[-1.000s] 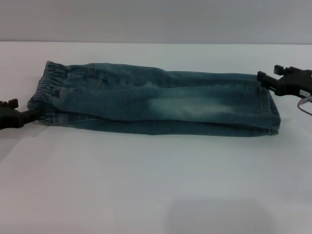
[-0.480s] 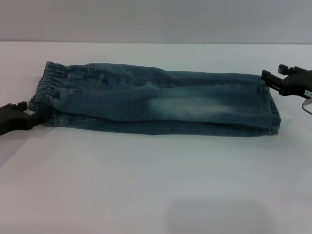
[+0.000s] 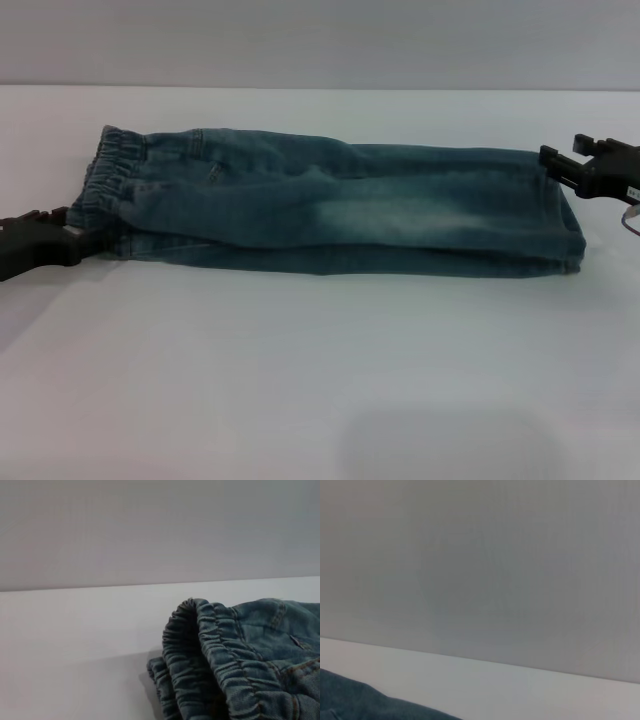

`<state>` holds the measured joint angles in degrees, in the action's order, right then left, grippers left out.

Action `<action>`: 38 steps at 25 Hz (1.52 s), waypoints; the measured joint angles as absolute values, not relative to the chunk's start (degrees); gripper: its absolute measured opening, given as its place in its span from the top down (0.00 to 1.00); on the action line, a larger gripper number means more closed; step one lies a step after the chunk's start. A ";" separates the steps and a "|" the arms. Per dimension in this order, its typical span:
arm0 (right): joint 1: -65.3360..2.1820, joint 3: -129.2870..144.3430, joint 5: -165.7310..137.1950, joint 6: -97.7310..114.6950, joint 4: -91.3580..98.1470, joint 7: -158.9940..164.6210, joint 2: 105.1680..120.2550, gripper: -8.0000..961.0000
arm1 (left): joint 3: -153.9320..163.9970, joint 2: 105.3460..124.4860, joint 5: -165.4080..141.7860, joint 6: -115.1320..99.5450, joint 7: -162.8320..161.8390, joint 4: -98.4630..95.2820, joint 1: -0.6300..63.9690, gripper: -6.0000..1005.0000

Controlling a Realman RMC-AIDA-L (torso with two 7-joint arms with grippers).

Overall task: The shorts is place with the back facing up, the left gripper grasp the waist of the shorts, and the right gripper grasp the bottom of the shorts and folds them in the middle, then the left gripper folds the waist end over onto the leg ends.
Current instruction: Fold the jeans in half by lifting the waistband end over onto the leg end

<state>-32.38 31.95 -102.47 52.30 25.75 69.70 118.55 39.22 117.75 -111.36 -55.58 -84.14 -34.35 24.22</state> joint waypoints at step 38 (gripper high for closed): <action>-31.87 31.56 -101.88 52.29 25.31 69.70 118.75 0.43 | 41.83 117.70 -109.70 -57.54 -82.39 -36.18 22.90 0.77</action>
